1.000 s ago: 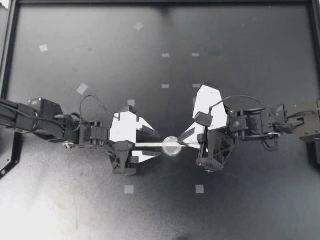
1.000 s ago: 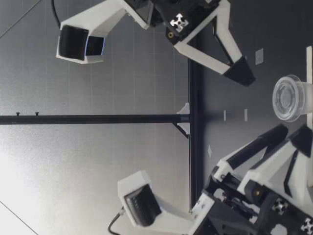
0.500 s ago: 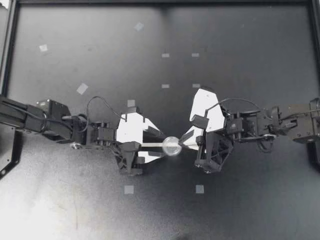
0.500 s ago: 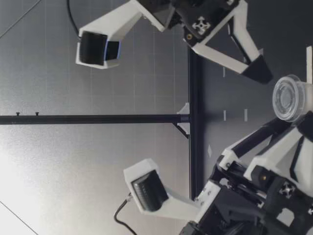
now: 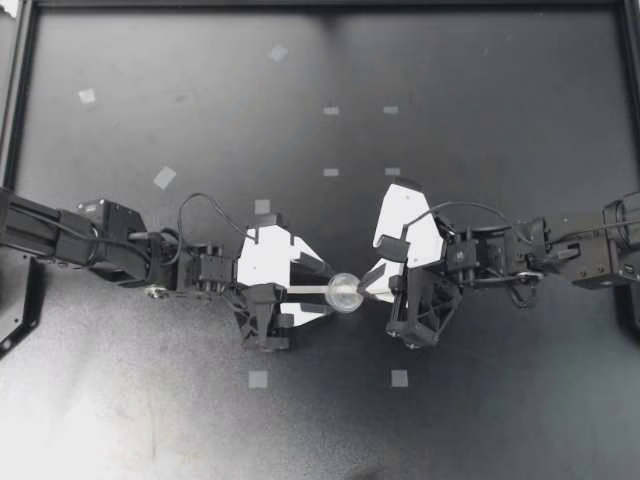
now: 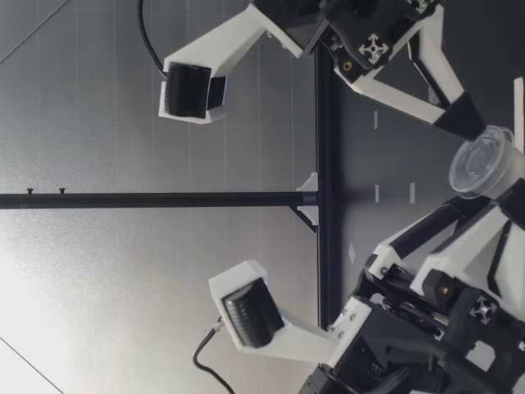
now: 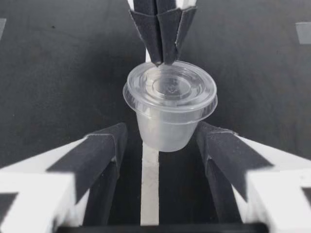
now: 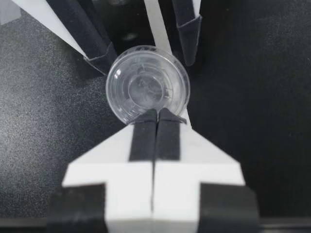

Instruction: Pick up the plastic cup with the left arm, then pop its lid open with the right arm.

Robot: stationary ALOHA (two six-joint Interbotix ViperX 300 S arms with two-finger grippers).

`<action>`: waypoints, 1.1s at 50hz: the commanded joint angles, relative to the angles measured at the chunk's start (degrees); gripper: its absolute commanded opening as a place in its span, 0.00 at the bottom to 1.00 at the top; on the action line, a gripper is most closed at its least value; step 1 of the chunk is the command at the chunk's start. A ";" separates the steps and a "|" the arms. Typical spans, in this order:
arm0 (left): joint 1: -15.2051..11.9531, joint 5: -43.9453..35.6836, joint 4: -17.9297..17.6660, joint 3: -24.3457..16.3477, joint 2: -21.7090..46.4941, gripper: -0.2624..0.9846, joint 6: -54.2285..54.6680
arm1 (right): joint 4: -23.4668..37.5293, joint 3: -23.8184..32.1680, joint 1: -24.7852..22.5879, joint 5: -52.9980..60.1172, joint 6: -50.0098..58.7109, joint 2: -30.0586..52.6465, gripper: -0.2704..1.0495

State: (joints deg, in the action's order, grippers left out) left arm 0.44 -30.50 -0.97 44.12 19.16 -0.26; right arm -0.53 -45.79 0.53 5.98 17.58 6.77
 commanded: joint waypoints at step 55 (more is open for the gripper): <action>0.09 7.29 0.00 -4.75 -0.35 0.63 -0.18 | 0.79 1.32 -0.26 1.49 2.20 1.76 0.10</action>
State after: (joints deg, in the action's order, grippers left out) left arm 0.44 -23.38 -0.97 40.25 20.30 -0.44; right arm 0.09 -45.35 0.53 6.94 19.78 9.32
